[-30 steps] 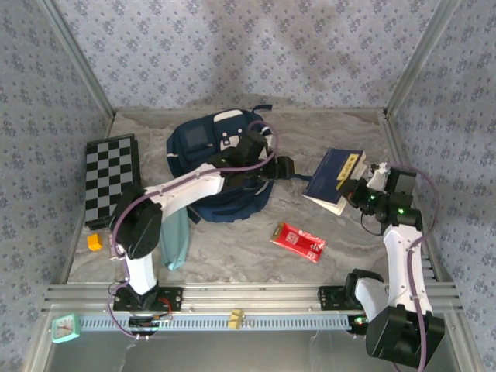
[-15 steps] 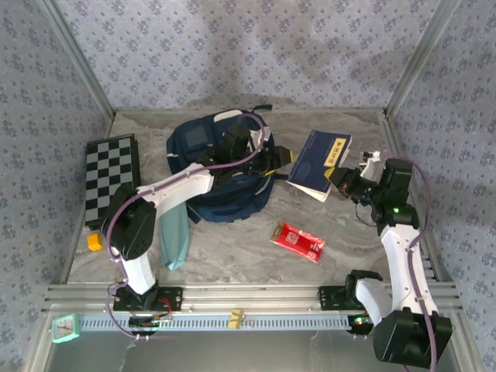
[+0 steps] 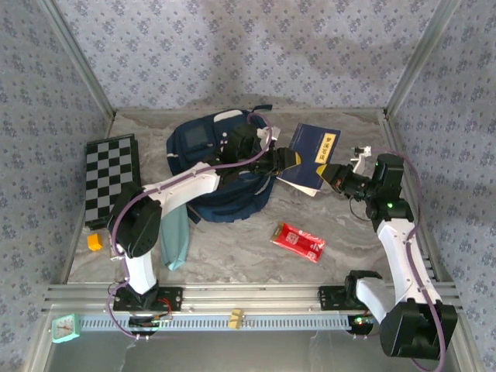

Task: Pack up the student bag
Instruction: Pass the book.

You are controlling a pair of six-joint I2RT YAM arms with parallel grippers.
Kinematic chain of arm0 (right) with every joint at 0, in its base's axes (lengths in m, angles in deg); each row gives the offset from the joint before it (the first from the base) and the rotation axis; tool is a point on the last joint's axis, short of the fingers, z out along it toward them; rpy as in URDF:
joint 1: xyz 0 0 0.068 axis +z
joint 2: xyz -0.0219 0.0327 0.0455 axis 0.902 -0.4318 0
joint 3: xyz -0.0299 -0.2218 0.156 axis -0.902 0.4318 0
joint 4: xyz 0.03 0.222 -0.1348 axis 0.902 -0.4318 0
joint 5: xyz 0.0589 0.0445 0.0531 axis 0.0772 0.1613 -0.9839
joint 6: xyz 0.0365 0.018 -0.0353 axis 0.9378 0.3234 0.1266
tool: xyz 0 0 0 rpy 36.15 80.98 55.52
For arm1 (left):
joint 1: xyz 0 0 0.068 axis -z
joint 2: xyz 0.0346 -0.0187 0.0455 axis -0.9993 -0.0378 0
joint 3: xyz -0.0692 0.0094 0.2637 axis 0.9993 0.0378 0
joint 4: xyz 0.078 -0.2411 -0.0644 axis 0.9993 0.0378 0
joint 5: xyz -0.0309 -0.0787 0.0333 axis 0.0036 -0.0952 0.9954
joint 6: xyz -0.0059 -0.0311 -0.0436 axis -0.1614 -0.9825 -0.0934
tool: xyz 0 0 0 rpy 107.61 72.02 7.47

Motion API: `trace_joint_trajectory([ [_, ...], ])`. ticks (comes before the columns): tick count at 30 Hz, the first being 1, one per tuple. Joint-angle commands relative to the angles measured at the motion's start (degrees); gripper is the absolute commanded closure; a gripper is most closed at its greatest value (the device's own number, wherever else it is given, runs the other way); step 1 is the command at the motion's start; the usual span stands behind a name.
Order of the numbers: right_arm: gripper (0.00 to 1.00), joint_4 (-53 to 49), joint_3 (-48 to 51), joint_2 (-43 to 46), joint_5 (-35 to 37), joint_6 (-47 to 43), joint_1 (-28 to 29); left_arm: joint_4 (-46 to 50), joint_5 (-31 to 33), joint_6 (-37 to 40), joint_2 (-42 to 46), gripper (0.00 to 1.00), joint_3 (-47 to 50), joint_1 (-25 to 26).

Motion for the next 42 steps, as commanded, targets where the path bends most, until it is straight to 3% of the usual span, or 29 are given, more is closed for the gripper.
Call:
trace_joint_trajectory([
  [1, 1.00, 2.47, -0.61, -0.73, -1.65, -2.03, 0.21, -2.66, -1.67, -0.26, -0.78, 0.62, -2.46, 1.04],
  [10, 1.00, -2.28, -1.80, -1.24, -0.51, -6.21, -0.70, -3.13, -0.84, -0.99, -1.20, 0.96, -3.01, 1.09],
  [16, 0.63, -7.67, -1.52, 0.00, 0.36, -9.57, -2.61, -5.41, -0.50, -2.83, -0.83, 1.00, -2.43, 0.43],
  [20, 0.31, -11.04, -0.06, 1.03, 1.21, -9.55, -4.85, -9.37, -0.62, -4.72, 0.11, 1.00, -1.04, 0.03],
  [25, 0.13, -12.72, 1.48, 0.05, 3.19, -9.19, -5.31, -10.31, 0.57, -5.76, 1.03, 1.00, -1.27, 0.41],
  [28, 0.11, -8.07, 2.24, -1.36, -0.89, -4.61, -4.88, -14.65, 0.44, -9.07, 0.11, 1.00, -1.03, 0.31],
  [33, 0.10, 3.15, 2.71, -0.58, -6.76, 4.17, -3.91, -13.82, 1.03, -9.08, -0.30, 1.00, -0.79, 0.27],
  [42, 0.11, 12.13, 4.22, 1.52, -5.04, 9.86, -2.82, -13.24, 1.78, -9.19, 0.04, 1.00, 0.16, -0.21],
])
